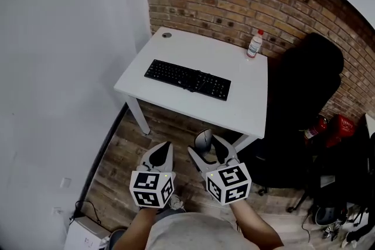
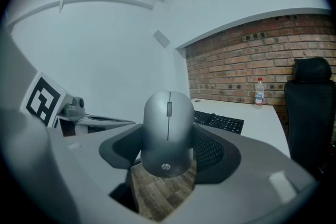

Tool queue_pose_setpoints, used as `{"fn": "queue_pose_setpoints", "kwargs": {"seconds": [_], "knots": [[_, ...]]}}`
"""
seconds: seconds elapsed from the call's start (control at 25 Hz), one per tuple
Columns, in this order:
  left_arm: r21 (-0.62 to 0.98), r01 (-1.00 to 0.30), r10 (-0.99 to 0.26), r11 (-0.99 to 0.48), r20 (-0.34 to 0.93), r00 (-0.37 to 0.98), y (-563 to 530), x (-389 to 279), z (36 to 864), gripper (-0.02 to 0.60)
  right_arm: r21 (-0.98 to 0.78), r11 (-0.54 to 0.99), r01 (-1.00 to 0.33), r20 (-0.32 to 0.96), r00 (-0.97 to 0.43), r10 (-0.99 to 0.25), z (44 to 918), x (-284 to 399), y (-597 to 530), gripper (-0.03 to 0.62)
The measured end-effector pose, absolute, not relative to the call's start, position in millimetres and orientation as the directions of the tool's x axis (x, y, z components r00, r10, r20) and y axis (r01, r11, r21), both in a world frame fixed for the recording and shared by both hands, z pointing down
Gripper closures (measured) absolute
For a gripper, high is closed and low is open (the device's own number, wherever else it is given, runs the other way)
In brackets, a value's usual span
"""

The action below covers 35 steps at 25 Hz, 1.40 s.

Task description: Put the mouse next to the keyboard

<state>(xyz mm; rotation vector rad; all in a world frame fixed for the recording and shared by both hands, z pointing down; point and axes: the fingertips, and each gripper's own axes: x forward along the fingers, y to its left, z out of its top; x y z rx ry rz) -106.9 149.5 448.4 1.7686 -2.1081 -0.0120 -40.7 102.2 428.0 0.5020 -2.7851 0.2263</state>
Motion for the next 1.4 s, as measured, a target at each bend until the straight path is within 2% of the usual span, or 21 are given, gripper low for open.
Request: {"fn": "queue_pose_setpoints", "kwargs": {"seconds": [0.4, 0.8, 1.4], "knots": [[0.27, -0.951, -0.957, 0.153, 0.282, -0.074, 129.1, -151.4, 450.6, 0.585, -0.091, 0.893, -0.442, 0.344, -0.855, -0.388, 432.6, -75.4, 79.1, 0.295], [0.275, -0.957, -0.957, 0.094, 0.288, -0.011, 95.7, -167.4, 458.5, 0.584, -0.091, 0.851, -0.517, 0.349, -0.817, -0.459, 439.6, -85.4, 44.1, 0.295], [0.249, -0.968, -0.943, 0.03, 0.328, 0.055, -19.0, -185.9, 474.5, 0.584, -0.121, 0.795, -0.594, 0.358, -0.773, -0.523, 461.8, -93.7, -67.6, 0.295]]}}
